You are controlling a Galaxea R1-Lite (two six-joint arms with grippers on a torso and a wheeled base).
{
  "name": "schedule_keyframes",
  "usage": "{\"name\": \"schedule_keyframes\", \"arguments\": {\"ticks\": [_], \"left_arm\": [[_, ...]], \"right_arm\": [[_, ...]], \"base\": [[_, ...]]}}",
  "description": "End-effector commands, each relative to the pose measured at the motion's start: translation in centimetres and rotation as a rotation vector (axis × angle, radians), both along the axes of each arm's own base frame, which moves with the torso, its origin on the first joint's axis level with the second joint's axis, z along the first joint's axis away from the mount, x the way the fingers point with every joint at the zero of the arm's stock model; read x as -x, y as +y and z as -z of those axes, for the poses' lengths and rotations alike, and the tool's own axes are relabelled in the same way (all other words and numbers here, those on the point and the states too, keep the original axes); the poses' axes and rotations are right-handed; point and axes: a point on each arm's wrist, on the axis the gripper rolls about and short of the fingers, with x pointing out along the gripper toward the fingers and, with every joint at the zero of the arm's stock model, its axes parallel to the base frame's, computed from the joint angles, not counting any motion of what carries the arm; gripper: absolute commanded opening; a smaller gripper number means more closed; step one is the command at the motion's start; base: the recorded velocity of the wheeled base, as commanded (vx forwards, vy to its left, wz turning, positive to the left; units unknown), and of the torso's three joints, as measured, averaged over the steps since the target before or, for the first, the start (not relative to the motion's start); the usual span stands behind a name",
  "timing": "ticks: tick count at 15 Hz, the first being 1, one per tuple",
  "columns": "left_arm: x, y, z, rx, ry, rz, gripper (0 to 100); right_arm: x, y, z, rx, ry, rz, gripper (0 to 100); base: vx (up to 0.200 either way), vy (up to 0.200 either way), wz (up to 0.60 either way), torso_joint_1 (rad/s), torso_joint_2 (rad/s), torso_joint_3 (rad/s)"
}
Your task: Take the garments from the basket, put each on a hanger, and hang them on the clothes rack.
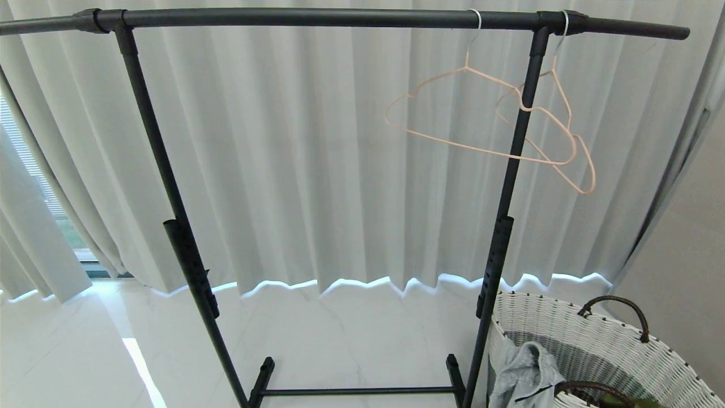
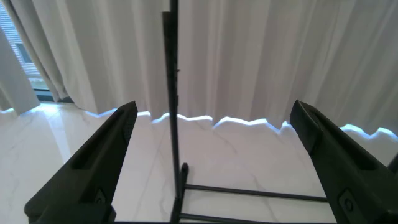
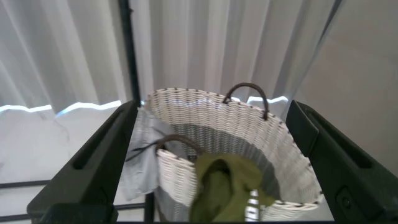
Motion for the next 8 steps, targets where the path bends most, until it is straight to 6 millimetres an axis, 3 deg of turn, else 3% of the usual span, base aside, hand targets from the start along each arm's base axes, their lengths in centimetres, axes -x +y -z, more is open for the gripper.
{"name": "schedule_keyframes", "arguments": {"ticks": [1, 8], "left_arm": [[-0.01, 0.00, -0.01, 0.000, 0.001, 0.000, 100], [-0.01, 0.00, -0.01, 0.007, 0.001, 0.000, 100]], "right_arm": [[0.00, 0.00, 0.00, 0.000, 0.000, -0.001, 100], [0.00, 0.00, 0.00, -0.001, 0.000, -0.001, 100]], "base": [[0.000, 0.000, 0.00, 0.000, 0.00, 0.000], [0.000, 0.000, 0.00, 0.000, 0.00, 0.000]]}}
